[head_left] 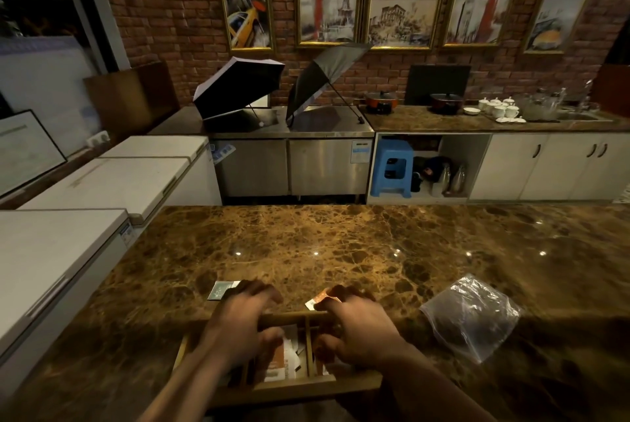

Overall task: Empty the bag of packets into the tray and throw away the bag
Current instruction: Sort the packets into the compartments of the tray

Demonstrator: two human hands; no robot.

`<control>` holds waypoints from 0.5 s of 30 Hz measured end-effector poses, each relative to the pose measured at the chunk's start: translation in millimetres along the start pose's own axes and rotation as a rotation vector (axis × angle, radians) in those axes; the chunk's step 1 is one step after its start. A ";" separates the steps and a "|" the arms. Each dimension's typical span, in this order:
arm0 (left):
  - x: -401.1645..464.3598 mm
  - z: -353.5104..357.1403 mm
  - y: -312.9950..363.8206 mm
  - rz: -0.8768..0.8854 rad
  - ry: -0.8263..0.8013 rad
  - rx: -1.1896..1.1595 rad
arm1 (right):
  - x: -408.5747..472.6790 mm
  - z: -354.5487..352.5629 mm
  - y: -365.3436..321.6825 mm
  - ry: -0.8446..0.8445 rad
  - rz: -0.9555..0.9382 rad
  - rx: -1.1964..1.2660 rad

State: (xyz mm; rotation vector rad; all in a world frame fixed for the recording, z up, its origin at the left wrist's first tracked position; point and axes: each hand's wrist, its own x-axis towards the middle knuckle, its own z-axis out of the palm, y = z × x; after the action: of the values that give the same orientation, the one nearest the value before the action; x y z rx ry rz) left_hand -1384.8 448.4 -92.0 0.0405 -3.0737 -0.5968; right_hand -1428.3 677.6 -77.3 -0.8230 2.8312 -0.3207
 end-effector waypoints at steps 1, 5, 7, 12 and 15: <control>-0.8 1.7 1.0 0.016 0.005 0.006 | -0.7 4.2 -0.6 -0.002 -0.014 -0.008; -8.0 12.7 0.0 0.101 -0.100 0.051 | -6.5 22.7 1.7 -0.014 -0.020 0.018; -11.7 19.0 -3.3 0.113 -0.124 0.070 | -10.2 29.6 3.9 0.012 -0.029 0.028; -15.6 22.9 -6.3 0.101 -0.122 0.064 | -9.8 34.3 8.5 0.057 -0.019 0.008; -11.9 21.3 -8.4 0.073 -0.131 0.040 | -7.2 29.6 7.0 0.038 0.020 0.055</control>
State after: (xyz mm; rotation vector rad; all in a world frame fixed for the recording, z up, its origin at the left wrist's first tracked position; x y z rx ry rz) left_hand -1373.0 448.9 -114.9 -0.1151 -3.1962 -0.5567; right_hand -1419.2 682.6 -106.8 -0.7859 2.8494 -0.4129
